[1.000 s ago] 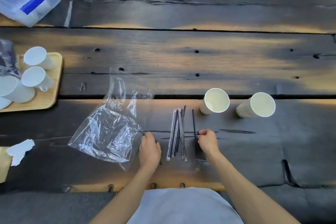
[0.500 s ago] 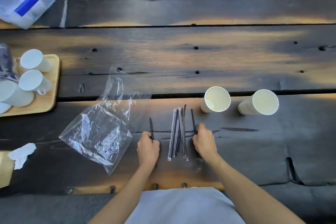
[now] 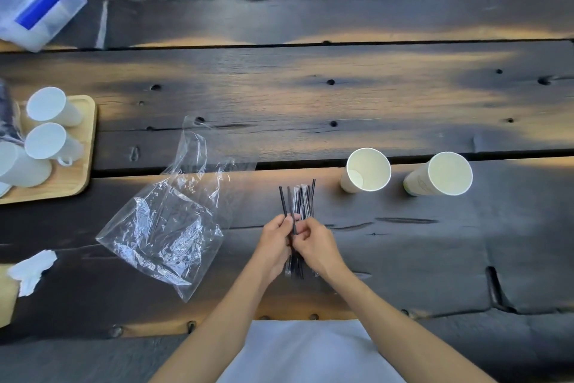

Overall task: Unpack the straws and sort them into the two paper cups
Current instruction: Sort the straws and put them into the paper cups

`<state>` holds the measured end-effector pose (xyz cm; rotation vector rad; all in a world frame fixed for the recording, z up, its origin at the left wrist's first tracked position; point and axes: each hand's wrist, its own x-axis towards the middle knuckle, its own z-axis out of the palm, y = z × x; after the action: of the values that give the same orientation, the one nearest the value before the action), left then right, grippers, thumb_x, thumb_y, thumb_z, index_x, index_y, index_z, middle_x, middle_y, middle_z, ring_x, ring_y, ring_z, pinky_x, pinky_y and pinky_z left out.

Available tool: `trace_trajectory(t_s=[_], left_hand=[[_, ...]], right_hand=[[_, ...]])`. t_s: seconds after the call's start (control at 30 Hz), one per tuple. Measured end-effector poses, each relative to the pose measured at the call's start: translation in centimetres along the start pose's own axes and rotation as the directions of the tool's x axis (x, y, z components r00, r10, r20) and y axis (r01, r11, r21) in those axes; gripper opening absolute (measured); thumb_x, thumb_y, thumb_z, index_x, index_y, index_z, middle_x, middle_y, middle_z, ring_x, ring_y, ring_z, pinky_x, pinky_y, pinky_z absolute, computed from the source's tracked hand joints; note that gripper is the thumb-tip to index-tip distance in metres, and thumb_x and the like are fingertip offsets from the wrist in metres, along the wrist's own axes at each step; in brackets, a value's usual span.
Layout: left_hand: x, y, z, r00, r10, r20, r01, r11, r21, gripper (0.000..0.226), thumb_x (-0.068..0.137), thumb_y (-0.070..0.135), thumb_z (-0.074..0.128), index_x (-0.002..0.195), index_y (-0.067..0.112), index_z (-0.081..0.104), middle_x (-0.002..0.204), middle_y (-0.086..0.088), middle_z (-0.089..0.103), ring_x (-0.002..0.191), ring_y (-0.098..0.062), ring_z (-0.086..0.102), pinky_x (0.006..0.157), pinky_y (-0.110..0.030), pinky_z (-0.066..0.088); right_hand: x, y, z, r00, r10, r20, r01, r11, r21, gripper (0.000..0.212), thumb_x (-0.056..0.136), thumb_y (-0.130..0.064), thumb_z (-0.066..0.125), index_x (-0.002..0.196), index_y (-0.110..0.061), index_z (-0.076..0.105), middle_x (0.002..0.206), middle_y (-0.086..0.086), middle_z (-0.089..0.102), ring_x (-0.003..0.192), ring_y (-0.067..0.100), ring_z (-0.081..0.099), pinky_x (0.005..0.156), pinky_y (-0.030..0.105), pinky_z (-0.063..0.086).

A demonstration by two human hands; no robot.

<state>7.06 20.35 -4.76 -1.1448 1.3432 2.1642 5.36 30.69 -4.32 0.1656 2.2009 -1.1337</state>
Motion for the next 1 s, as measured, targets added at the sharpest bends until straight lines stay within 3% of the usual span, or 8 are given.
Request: trace_trajectory(t_s=[0.07, 0.13, 0.3, 0.43, 0.6, 0.77, 0.87, 1.0], left_hand=[[0.0, 0.0, 0.0, 0.999, 0.023, -0.028, -0.022, 0.999, 0.05, 0.019, 0.104, 0.007, 0.044, 0.101, 0.003, 0.063, 0.093, -0.014, 0.068, 0.088, -0.024, 0.065, 0.073, -0.029, 0.057], [0.4, 0.2, -0.2, 0.991, 0.04, -0.126, -0.028, 0.995, 0.095, 0.017, 0.103, 0.007, 0.045, 0.097, 0.003, 0.059, 0.086, -0.013, 0.068, 0.076, -0.022, 0.066, 0.061, -0.027, 0.057], [2.2, -0.1, -1.7, 0.963, 0.093, -0.255, -0.019, 0.96, 0.278, 0.016, 0.101, 0.01, 0.047, 0.087, 0.01, 0.055, 0.069, -0.004, 0.054, 0.05, -0.011, 0.044, 0.041, -0.021, 0.034], [2.8, -0.9, -1.4, 0.96, 0.155, -0.235, -0.019, 0.868, 0.495, 0.02, 0.099, 0.016, 0.051, 0.08, 0.012, 0.051, 0.07, -0.008, 0.048, 0.056, -0.017, 0.039, 0.05, -0.029, 0.033], [2.9, -0.8, 0.5, 0.939, 0.28, -0.199, -0.048, 0.682, 0.73, 0.009, 0.092, 0.01, 0.063, 0.087, 0.005, 0.057, 0.07, -0.001, 0.054, 0.065, -0.019, 0.051, 0.057, -0.031, 0.041], [3.4, -1.1, 1.3, 0.925, 0.323, -0.201, -0.012, 0.553, 0.833, 0.017, 0.091, 0.017, 0.066, 0.082, 0.013, 0.052, 0.085, -0.004, 0.061, 0.078, -0.025, 0.062, 0.071, -0.043, 0.057], [3.4, -1.2, 1.7, 0.926, 0.328, -0.19, 0.006, 0.488, 0.873, 0.016, 0.092, 0.019, 0.064, 0.083, 0.011, 0.053, 0.088, -0.007, 0.062, 0.079, -0.027, 0.063, 0.066, -0.04, 0.054], [3.6, -1.0, 1.6, 0.933, 0.289, -0.213, 0.041, 0.505, 0.862, 0.021, 0.089, 0.012, 0.058, 0.072, 0.013, 0.046, 0.082, -0.007, 0.058, 0.067, -0.021, 0.053, 0.056, -0.033, 0.042]], right_hand=[[-0.1, 0.3, 0.3, 0.999, -0.041, 0.004, 0.041, 0.999, -0.006, 0.008, 0.088, -0.018, 0.057, 0.081, -0.021, 0.058, 0.073, -0.004, 0.064, 0.062, 0.01, 0.055, 0.059, 0.029, 0.046], [0.0, 0.7, 0.2, 0.999, -0.049, -0.011, 0.049, 0.999, -0.01, 0.015, 0.093, -0.017, 0.052, 0.083, -0.023, 0.061, 0.072, -0.003, 0.066, 0.059, 0.01, 0.056, 0.058, 0.03, 0.048], [1.1, 1.8, -0.4, 0.999, 0.033, -0.024, -0.034, 0.998, -0.061, 0.029, 0.094, -0.005, 0.035, 0.105, -0.012, 0.061, 0.084, 0.009, 0.063, 0.066, 0.023, 0.058, 0.063, 0.038, 0.051], [1.4, 2.4, -1.0, 0.99, 0.118, -0.082, -0.121, 0.992, -0.037, 0.027, 0.095, -0.006, 0.033, 0.109, -0.011, 0.055, 0.091, 0.014, 0.063, 0.07, 0.021, 0.057, 0.06, 0.034, 0.048], [1.8, 2.3, -1.3, 0.983, 0.111, -0.147, -0.121, 0.991, -0.055, 0.011, 0.094, -0.015, 0.037, 0.098, -0.021, 0.045, 0.087, 0.013, 0.061, 0.073, 0.033, 0.061, 0.063, 0.048, 0.053], [2.5, 1.7, -2.0, 0.98, 0.078, -0.182, -0.127, 0.954, -0.272, 0.01, 0.099, -0.021, 0.046, 0.104, -0.011, 0.045, 0.091, 0.011, 0.059, 0.083, 0.034, 0.059, 0.069, 0.043, 0.05], [3.1, 1.3, -2.0, 0.981, 0.078, -0.175, -0.142, 0.91, -0.39, 0.014, 0.099, -0.021, 0.049, 0.102, -0.007, 0.048, 0.094, 0.016, 0.063, 0.085, 0.037, 0.062, 0.068, 0.044, 0.052], [3.9, 0.7, -2.2, 0.975, 0.151, -0.165, -0.201, 0.914, -0.352, 0.015, 0.095, -0.018, 0.05, 0.098, -0.004, 0.052, 0.1, 0.019, 0.063, 0.09, 0.04, 0.062, 0.069, 0.042, 0.05]])
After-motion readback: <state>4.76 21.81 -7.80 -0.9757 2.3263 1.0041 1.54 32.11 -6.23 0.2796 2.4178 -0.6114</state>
